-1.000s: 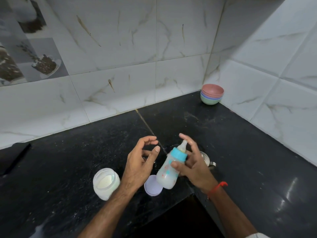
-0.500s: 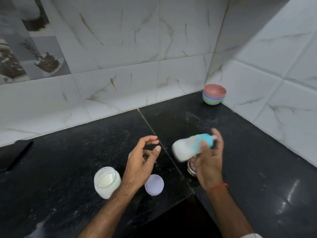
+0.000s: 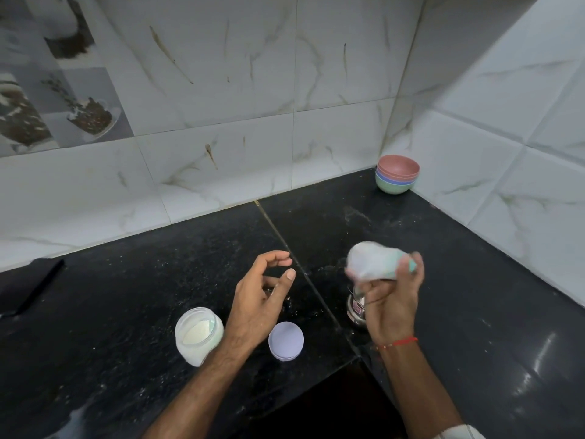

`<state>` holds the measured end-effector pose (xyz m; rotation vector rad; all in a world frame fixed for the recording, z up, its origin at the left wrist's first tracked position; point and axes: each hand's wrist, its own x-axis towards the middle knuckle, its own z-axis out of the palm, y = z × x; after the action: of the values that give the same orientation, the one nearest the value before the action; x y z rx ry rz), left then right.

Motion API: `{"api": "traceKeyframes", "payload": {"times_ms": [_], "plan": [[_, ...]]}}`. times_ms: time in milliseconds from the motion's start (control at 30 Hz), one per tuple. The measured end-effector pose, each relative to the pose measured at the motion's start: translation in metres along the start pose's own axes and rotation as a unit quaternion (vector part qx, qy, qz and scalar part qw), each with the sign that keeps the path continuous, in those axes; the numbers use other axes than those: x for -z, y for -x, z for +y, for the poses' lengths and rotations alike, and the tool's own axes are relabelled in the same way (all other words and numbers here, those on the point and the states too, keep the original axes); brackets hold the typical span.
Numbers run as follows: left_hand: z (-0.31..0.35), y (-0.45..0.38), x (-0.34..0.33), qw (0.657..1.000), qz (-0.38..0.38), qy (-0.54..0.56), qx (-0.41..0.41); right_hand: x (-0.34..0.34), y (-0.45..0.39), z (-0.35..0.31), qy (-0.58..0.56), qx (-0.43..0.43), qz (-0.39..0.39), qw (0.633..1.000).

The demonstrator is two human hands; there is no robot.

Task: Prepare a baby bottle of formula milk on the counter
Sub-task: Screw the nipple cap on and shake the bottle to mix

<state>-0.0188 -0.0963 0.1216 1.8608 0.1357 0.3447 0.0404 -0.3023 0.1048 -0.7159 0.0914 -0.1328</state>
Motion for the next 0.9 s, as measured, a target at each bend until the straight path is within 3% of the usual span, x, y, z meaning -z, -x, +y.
{"api": "traceKeyframes", "payload": {"times_ms": [33, 133, 167, 267, 333, 400, 500, 567, 633, 700, 767, 833, 867, 900], "plan": [[0.000, -0.001, 0.000, 1.000, 0.001, 0.001, 0.002, -0.001, 0.006, 0.001, 0.073, -0.014, -0.047, 0.996], [0.000, -0.001, -0.004, 1.000, -0.001, 0.003, 0.000, 0.002, 0.017, 0.008, 0.282, -0.067, -0.211, 0.934], [0.001, -0.001, -0.005, 1.000, -0.004, 0.004, -0.001, 0.001, 0.017, 0.008, 0.268, -0.061, -0.205, 0.939], [0.002, -0.002, -0.004, 1.000, -0.005, 0.007, -0.006, 0.000, 0.000, 0.004, 0.066, 0.002, -0.028, 0.997], [0.001, -0.002, -0.002, 1.000, -0.001, 0.005, -0.005, 0.002, -0.007, 0.001, 0.003, 0.023, -0.002, 1.000], [0.001, -0.003, -0.001, 1.000, -0.001, 0.003, -0.003, 0.002, -0.002, 0.000, 0.084, -0.012, -0.078, 0.993], [0.001, -0.004, -0.003, 1.000, -0.004, 0.000, -0.007, 0.005, 0.007, 0.004, 0.292, -0.053, -0.234, 0.926], [0.002, -0.004, -0.004, 1.000, -0.006, 0.005, -0.007, 0.002, 0.006, 0.004, 0.214, -0.022, -0.177, 0.960], [0.001, -0.004, -0.005, 1.000, -0.004, 0.007, -0.007, 0.000, -0.005, 0.002, 0.033, -0.010, -0.037, 0.999], [0.000, -0.004, -0.005, 1.000, -0.006, 0.005, -0.006, 0.002, -0.012, 0.005, -0.051, -0.006, 0.011, 0.999], [-0.001, -0.004, -0.005, 1.000, -0.009, 0.007, -0.004, 0.003, -0.004, 0.002, 0.052, -0.026, -0.051, 0.997], [-0.003, -0.004, -0.005, 1.000, -0.009, 0.008, -0.003, 0.004, 0.004, 0.003, 0.253, -0.038, -0.196, 0.947], [-0.003, -0.004, -0.006, 1.000, -0.011, 0.007, -0.003, 0.007, 0.006, 0.004, 0.310, -0.045, -0.250, 0.916], [-0.003, -0.004, -0.006, 1.000, -0.013, 0.007, -0.003, 0.006, 0.008, 0.004, 0.313, -0.041, -0.257, 0.914]]}}
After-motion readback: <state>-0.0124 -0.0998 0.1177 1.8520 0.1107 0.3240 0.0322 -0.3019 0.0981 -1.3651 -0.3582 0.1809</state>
